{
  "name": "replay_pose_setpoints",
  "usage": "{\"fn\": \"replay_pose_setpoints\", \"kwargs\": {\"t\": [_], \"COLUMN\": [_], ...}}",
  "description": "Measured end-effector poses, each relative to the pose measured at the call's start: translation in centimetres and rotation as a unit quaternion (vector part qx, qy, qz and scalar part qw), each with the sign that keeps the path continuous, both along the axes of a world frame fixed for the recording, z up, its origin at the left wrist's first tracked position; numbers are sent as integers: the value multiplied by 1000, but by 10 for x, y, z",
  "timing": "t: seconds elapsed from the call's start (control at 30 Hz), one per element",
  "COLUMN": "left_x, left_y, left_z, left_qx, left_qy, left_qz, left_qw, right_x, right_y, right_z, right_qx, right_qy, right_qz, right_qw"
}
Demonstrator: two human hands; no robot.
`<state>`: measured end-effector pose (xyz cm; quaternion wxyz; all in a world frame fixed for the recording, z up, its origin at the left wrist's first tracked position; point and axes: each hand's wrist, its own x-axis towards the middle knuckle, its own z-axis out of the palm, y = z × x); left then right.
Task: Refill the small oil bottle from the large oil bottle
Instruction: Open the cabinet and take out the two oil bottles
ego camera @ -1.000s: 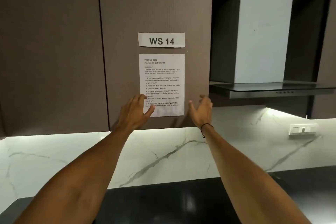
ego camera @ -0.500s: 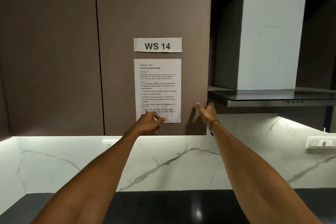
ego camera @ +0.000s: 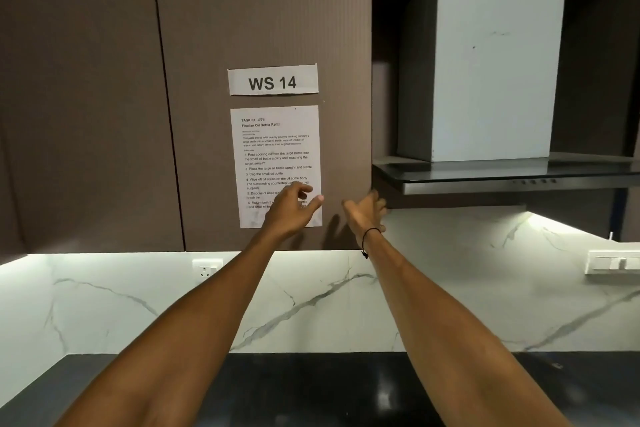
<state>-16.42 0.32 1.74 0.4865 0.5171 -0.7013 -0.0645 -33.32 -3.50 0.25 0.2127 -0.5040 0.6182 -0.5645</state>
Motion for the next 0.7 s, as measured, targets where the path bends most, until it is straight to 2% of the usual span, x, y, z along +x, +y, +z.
{"fn": "replay_pose_setpoints", "kwargs": {"t": [0.27, 0.43, 0.6, 0.7], "left_x": [-56, -99, -116, -115], "left_y": [12, 20, 34, 47], "left_z": [30, 44, 63, 73], "left_qx": [-19, -95, -183, -225], "left_qy": [-70, -95, -110, -101], "left_qz": [51, 72, 106, 121], "left_qw": [996, 988, 971, 961], "right_x": [-13, -20, -15, -7], "right_y": [29, 48, 75, 91], "right_z": [-4, -11, -23, -33], "right_qx": [-9, -56, -107, -172], "right_qy": [-36, -64, -16, -16], "right_qz": [36, 22, -12, -16], "right_qw": [999, 996, 994, 985]}}
